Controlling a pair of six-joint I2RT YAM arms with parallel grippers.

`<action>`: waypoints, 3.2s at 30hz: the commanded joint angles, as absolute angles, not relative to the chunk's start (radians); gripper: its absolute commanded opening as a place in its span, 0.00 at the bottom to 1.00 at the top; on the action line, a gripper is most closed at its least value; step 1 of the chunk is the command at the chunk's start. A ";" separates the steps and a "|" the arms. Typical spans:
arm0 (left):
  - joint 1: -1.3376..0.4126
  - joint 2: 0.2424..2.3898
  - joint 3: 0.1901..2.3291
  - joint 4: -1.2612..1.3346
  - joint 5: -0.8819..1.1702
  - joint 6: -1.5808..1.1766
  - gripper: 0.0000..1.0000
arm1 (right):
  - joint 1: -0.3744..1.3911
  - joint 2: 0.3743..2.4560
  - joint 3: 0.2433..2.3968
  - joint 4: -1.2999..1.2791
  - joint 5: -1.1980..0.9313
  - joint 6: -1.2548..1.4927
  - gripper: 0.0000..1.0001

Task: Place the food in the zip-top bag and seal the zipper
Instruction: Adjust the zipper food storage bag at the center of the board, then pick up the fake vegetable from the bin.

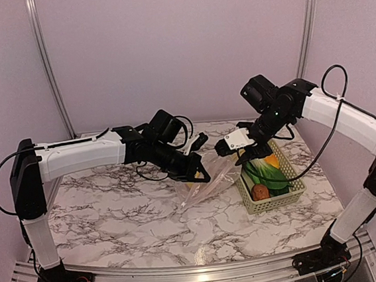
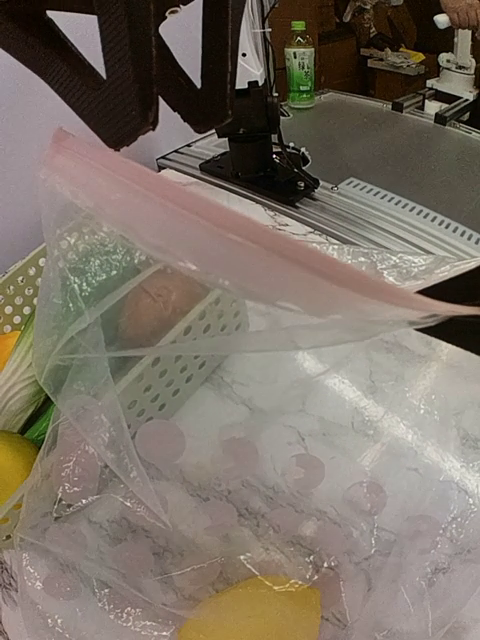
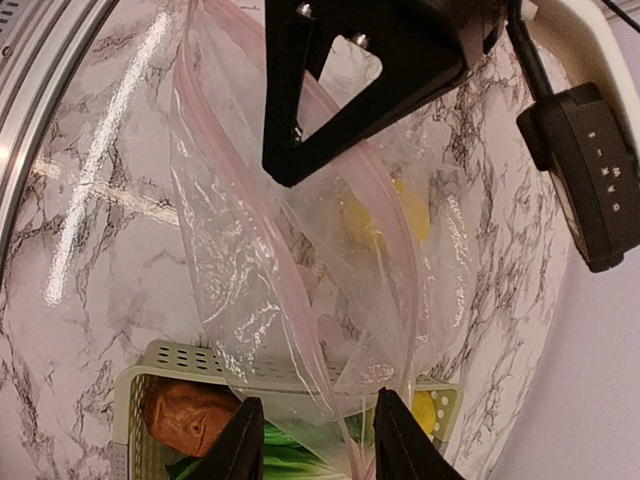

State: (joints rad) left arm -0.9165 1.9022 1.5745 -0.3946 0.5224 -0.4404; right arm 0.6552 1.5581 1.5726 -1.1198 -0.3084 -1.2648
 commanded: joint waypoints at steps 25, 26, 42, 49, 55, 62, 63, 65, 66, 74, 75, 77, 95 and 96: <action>-0.916 1.897 1.635 -0.471 0.537 -0.410 0.00 | 0.694 1.659 1.610 -1.123 -0.160 -1.280 0.06; -0.916 1.899 1.637 -0.472 0.535 -0.409 0.00 | 0.695 1.658 1.613 -1.124 -0.163 -1.281 0.03; -0.876 1.918 1.679 -0.536 0.400 -0.408 0.00 | 0.695 1.407 1.505 -1.132 -0.242 -1.357 0.00; -0.876 1.905 1.680 -0.525 0.404 -0.407 0.00 | 0.702 1.413 1.514 -1.098 -0.287 -1.343 0.01; -0.875 1.884 1.701 -0.541 0.368 -0.400 0.00 | 0.746 1.453 1.567 -1.076 -0.310 -1.226 0.23; -0.812 1.836 1.818 -0.781 0.068 -0.402 0.00 | 0.642 1.468 1.700 -1.015 -0.417 -1.030 0.24; -0.797 1.824 1.843 -0.833 -0.006 -0.420 0.00 | 0.605 1.465 1.719 -0.992 -0.450 -0.988 0.26; -0.765 1.797 1.891 -0.916 -0.116 -0.467 0.00 | 0.538 1.453 1.727 -0.944 -0.494 -0.923 0.27; -0.756 1.777 1.897 -0.928 -0.128 -0.475 0.00 | 0.512 1.446 1.716 -0.919 -0.501 -0.894 0.27; -0.760 1.695 1.828 -0.860 -0.066 -0.471 0.00 | 0.270 1.446 1.462 -0.879 -0.584 -0.651 0.27; -0.761 1.706 1.802 -0.833 -0.026 -0.470 0.00 | 0.240 1.448 1.428 -0.879 -0.596 -0.632 0.27; -0.770 1.738 1.754 -0.759 0.053 -0.480 0.00 | 0.201 1.451 1.377 -0.887 -0.594 -0.613 0.27; -0.798 1.818 1.619 -0.561 0.055 -0.617 0.00 | 0.106 1.474 1.060 -0.874 -0.399 -0.567 0.73; -0.798 1.817 1.618 -0.568 0.054 -0.615 0.00 | 0.106 1.473 1.048 -0.867 -0.391 -0.568 0.80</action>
State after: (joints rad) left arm -0.7979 1.8568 1.6512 -0.6102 0.0631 -0.5858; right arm 0.1192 1.4734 1.0718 -0.9131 -0.4427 -0.5976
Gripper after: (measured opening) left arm 0.010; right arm 0.708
